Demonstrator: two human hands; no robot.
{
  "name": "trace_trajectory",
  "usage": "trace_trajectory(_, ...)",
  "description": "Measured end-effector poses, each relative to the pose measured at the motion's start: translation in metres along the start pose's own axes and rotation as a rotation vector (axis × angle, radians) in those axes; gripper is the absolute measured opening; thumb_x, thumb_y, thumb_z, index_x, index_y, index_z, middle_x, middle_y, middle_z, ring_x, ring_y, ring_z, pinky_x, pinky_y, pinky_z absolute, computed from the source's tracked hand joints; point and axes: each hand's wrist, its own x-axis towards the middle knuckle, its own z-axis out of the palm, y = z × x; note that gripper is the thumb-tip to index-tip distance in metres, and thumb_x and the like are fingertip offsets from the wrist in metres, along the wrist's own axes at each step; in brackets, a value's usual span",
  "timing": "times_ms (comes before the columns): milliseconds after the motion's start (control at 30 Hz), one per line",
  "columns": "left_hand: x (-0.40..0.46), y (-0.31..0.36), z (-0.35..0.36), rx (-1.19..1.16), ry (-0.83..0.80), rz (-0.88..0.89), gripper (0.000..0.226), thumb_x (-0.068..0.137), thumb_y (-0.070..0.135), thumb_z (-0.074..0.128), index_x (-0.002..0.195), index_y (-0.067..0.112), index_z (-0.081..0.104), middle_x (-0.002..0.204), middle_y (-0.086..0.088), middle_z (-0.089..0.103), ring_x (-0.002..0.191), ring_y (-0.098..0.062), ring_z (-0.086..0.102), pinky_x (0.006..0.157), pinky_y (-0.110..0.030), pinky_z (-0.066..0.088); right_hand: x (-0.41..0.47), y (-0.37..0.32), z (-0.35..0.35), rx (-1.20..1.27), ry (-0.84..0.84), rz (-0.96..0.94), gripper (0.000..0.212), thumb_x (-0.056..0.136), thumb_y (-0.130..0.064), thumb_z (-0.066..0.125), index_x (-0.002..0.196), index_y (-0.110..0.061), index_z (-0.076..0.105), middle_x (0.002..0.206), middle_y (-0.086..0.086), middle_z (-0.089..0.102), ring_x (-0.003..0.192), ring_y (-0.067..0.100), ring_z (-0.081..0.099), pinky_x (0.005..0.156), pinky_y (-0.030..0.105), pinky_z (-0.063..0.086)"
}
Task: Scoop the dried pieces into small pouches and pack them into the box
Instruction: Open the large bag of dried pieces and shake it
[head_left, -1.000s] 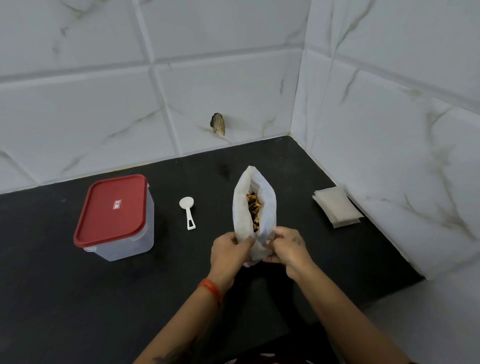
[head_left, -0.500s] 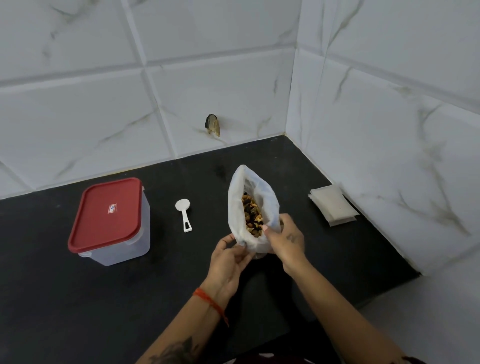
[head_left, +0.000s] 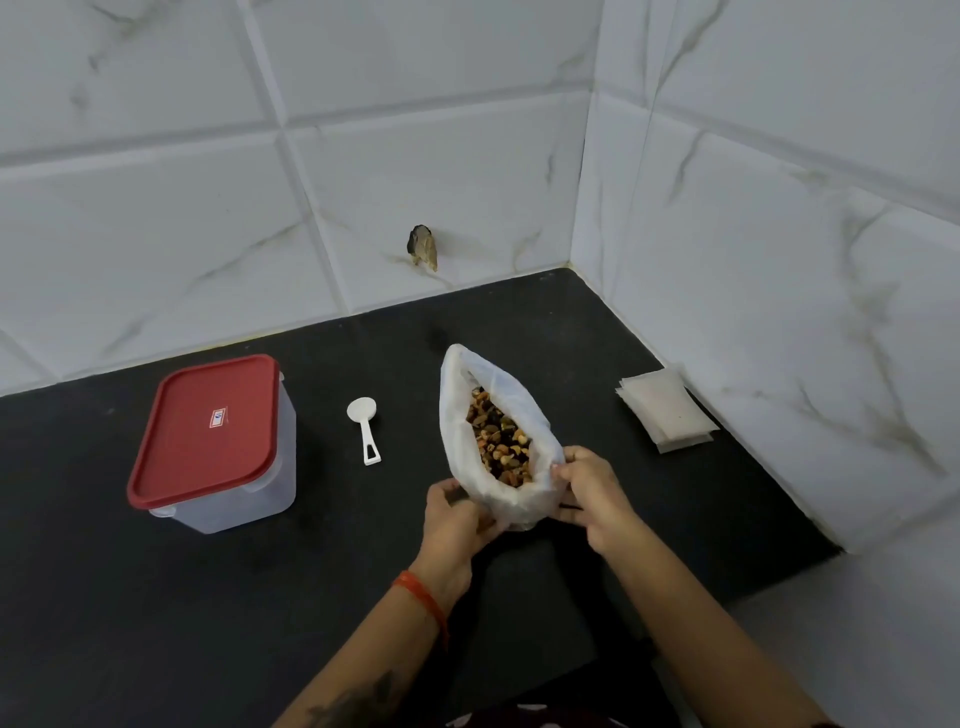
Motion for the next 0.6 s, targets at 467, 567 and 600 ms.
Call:
trace_trajectory(467, 0.050, 0.067, 0.024, 0.934, 0.208, 0.604, 0.022, 0.095, 0.023, 0.048, 0.089, 0.005, 0.059, 0.077, -0.001, 0.055, 0.075, -0.017, 0.053, 0.059, -0.025, 0.038, 0.045, -0.049, 0.019, -1.009, 0.223, -0.730, 0.019, 0.094, -0.019, 0.051, 0.103, -0.011, 0.066, 0.100, 0.005, 0.067, 0.092, 0.022, 0.063, 0.076, 0.030, 0.050)
trace_trajectory(567, 0.057, 0.079, 0.019, 0.708, 0.148, 0.414, 0.023, 0.092, 0.013, 0.047, 0.071, 0.007, 0.056, 0.070, -0.006, 0.053, 0.067, -0.018, 0.051, 0.060, -0.026, 0.041, 0.055, -0.055, 0.014, -0.684, 0.159, -0.587, 0.018, 0.093, -0.011, 0.048, 0.103, -0.013, 0.062, 0.102, 0.002, 0.063, 0.090, 0.017, 0.058, 0.077, 0.028, 0.047)
trace_trajectory(600, 0.058, 0.082, 0.018, 0.555, 0.112, 0.304, 0.020, 0.090, 0.010, 0.048, 0.074, 0.006, 0.058, 0.073, -0.009, 0.057, 0.071, -0.022, 0.055, 0.063, -0.029, 0.045, 0.057, -0.057, 0.013, -0.490, 0.104, -0.473, 0.019, 0.092, -0.008, 0.048, 0.105, -0.014, 0.060, 0.102, 0.003, 0.062, 0.089, 0.016, 0.057, 0.077, 0.028, 0.048)
